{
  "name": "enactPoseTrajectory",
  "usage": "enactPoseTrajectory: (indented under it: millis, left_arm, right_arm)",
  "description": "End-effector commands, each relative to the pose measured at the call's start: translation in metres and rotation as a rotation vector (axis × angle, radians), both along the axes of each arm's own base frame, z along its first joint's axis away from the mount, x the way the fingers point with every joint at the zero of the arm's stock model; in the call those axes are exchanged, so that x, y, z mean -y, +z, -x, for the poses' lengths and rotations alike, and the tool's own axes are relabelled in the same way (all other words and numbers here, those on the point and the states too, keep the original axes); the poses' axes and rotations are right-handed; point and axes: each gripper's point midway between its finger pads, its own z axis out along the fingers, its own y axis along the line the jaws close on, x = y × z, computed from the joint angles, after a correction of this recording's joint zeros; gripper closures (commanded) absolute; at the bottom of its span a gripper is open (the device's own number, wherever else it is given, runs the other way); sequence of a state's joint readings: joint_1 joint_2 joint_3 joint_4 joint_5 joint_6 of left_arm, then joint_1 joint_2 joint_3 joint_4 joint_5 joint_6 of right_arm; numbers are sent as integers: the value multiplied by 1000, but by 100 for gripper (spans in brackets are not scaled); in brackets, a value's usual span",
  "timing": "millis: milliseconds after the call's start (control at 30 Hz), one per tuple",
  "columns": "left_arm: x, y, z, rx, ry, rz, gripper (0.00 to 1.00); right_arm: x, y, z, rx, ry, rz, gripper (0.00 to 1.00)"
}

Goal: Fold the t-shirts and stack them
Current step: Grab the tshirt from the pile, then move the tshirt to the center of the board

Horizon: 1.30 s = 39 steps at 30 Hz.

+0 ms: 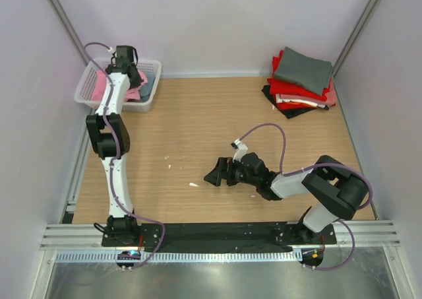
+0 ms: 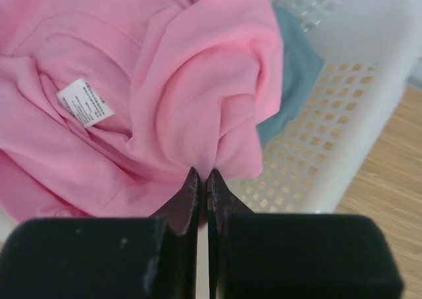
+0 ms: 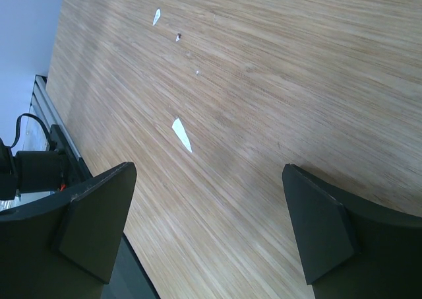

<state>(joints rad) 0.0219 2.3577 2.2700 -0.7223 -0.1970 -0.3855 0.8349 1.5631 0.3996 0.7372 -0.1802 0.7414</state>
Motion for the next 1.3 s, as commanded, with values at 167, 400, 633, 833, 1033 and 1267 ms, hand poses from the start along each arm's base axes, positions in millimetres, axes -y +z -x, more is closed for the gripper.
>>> enactPoseTrajectory:
  millis: [167, 400, 633, 833, 1033, 1267]
  left_arm:
    - [67, 297, 53, 581, -150, 176, 100]
    - [137, 356, 159, 611, -392, 193, 100]
    - [164, 254, 268, 307, -578, 343, 19]
    - [143, 137, 343, 24, -513, 333, 0]
    - [136, 114, 376, 18, -424, 391, 3]
    - [167, 77, 417, -47, -476, 511, 11]
  right_arm:
    - [4, 2, -5, 28, -32, 11, 0]
    - [30, 27, -9, 117, -150, -48, 0]
    - [93, 91, -16, 242, -370, 32, 0]
    - [134, 163, -3, 347, -427, 61, 0]
    - [121, 143, 6, 231, -348, 139, 0]
    - [134, 79, -2, -2, -509, 302, 1]
